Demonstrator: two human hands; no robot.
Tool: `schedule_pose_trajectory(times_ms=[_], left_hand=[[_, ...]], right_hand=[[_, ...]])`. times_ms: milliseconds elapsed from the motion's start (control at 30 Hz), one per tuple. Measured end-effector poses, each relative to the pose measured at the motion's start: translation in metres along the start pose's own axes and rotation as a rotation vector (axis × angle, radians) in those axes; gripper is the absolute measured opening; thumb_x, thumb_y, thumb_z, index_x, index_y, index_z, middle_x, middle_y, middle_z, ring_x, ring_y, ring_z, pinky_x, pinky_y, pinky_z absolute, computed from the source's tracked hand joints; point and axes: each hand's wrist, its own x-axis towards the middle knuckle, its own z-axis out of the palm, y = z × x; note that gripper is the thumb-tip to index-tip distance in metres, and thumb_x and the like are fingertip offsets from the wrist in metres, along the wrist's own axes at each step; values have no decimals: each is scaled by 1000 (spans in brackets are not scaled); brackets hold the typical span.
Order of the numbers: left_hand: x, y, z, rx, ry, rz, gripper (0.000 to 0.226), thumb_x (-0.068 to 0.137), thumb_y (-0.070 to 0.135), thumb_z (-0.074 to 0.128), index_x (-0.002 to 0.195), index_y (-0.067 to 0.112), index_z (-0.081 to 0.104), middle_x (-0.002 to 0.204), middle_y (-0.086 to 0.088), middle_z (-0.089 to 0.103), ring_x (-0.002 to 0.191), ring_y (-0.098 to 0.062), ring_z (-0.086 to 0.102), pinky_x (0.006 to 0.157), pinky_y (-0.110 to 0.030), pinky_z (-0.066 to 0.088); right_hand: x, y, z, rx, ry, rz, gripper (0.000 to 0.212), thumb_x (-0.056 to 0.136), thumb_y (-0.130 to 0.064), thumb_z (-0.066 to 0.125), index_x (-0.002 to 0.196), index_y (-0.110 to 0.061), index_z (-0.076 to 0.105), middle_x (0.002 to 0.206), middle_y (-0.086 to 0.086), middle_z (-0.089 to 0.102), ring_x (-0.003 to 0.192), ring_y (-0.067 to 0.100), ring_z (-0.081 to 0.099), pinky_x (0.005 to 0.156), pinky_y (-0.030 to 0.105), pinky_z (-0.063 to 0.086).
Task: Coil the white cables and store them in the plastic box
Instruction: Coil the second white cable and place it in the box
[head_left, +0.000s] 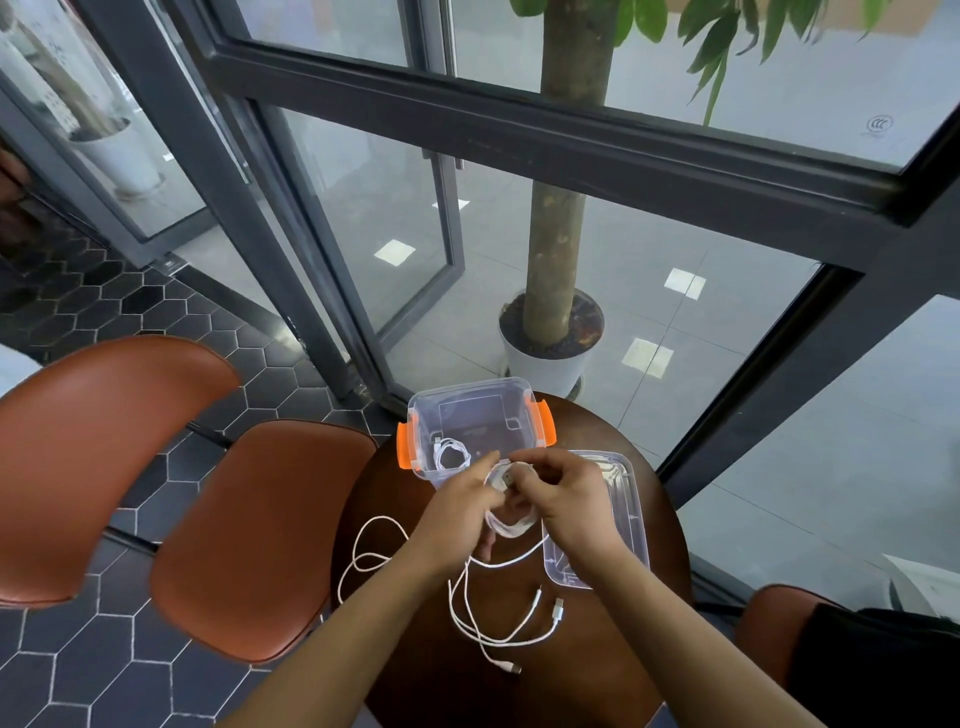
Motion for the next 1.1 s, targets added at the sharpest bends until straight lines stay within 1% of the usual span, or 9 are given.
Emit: schedule_pose_trajectory(times_ms=[67, 133, 333, 467, 667, 767, 900, 1000, 1100], left_hand=[[-2, 0, -2, -72, 58, 52, 33, 101, 18, 52, 133, 18, 62, 69, -10, 61, 52, -20, 53, 48, -33, 49], [-3, 1, -3, -57, 93, 83, 25, 101, 12, 55, 121, 16, 70, 66, -3, 62, 51, -19, 54, 48, -34, 51], [-2, 0, -10, 165, 144, 123, 22, 100, 13, 55, 113, 19, 72, 75, 2, 70, 49, -13, 61, 46, -25, 46], [-4, 4, -10, 469, 216, 187, 17, 100, 19, 54, 103, 24, 70, 76, 7, 70, 61, -8, 63, 60, -21, 47], [-3, 13, -5, 792, 380, 214, 13, 100, 25, 52, 100, 15, 60, 92, -3, 68, 80, -23, 59, 66, -29, 35], [-5, 13, -5, 811, 423, 152, 14, 99, 25, 52, 103, 13, 57, 96, -7, 67, 88, -29, 61, 66, -31, 33], [-6, 10, -1, 700, 435, 115, 18, 100, 26, 53, 106, 11, 58, 95, -7, 67, 81, -25, 57, 67, -32, 36], [-3, 7, 3, 476, 377, 152, 13, 100, 25, 53, 100, 16, 62, 81, 0, 68, 77, -19, 65, 65, -32, 47], [-2, 8, 1, 228, 293, 145, 13, 100, 20, 54, 96, 19, 66, 70, 3, 67, 65, -9, 63, 63, -33, 55]], right_hand=[[1, -3, -2, 30, -14, 5, 10, 91, -10, 68, 95, -16, 76, 74, 4, 78, 69, 21, 76, 73, 36, 63], [1, -6, -3, 36, -34, 3, 9, 92, -10, 68, 95, -15, 75, 75, 4, 78, 68, 19, 75, 70, 32, 62], [1, -6, -3, -10, -81, 27, 8, 93, -17, 69, 101, -18, 71, 79, -3, 78, 76, 15, 76, 78, 35, 63], [-4, -5, -7, 86, -114, 63, 15, 90, -8, 72, 105, -10, 71, 85, 6, 79, 81, 23, 77, 85, 44, 62], [-3, 2, 9, 140, 37, 27, 14, 85, -3, 75, 98, -9, 70, 81, 9, 78, 78, 24, 77, 78, 46, 62], [-3, 0, 10, 181, 13, 49, 19, 84, -1, 76, 98, -8, 65, 77, 10, 77, 74, 24, 76, 70, 38, 61], [4, 1, 3, 193, -82, 152, 25, 82, -3, 77, 102, -10, 63, 86, 16, 76, 75, 24, 75, 62, 31, 56], [12, 2, 2, 43, -102, 172, 20, 84, -10, 77, 99, -11, 65, 82, 9, 75, 75, 22, 76, 68, 36, 63], [13, 0, -1, 74, -116, 166, 16, 87, -9, 75, 101, -7, 66, 84, 12, 76, 77, 24, 77, 73, 42, 64]])
